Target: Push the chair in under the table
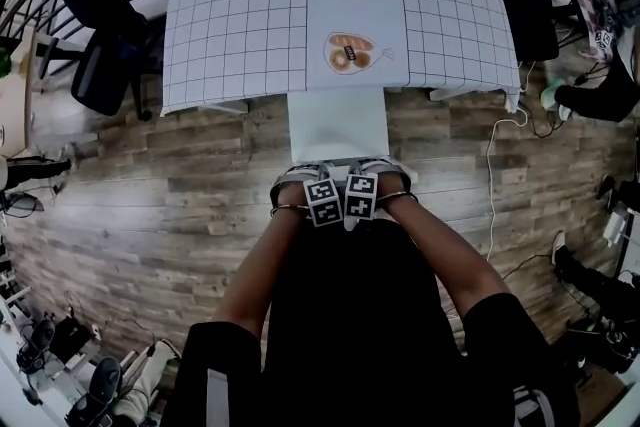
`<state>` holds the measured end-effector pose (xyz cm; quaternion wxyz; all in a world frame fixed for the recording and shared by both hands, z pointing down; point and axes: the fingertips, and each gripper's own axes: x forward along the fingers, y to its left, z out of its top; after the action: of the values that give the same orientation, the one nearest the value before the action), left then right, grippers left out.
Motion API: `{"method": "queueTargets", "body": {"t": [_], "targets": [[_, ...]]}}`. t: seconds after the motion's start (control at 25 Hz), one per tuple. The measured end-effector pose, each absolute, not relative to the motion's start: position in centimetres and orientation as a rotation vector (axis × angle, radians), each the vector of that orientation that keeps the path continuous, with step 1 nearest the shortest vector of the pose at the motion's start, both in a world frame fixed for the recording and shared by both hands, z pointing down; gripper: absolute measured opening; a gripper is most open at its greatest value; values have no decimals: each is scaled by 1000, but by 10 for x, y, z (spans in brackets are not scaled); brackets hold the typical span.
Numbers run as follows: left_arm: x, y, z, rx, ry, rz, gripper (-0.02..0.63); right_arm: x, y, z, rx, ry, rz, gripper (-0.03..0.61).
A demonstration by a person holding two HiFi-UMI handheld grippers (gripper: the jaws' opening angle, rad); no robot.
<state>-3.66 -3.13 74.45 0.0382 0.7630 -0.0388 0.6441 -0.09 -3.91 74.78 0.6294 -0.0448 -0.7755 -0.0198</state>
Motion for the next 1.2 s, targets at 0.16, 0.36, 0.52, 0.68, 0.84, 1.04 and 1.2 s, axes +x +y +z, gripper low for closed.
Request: {"method": "queueTargets", "body": {"t": [0.16,0.36,0.52,0.68,0.84,1.04,1.2], "targets": [[-45,-55,742,2352,-94,1973,81,-9,-62,746,-89,-1762,-35,80],[-57,-82,743,2335,-93,1943,89,-20,-87,748,-62,-1758,-18,80],[-63,-94,742,2341,-75,1947,87,-25,-98,746,-59,-1751,6,81],[-63,-112,741,2341,-83,1950,94,-26,-116,745,-56,-1757,12,81],[-60,-123,742,2323,-81,1933,94,-22,-127,746,-64,-1757,5,81],[-55,-139,742,2312,-86,1923,100,-18,-144,745,-80,-1762,1,81],[-55,-155,741,2314,-92,1932,89,-19,-160,744,-82,-1764,-2,81]]}}
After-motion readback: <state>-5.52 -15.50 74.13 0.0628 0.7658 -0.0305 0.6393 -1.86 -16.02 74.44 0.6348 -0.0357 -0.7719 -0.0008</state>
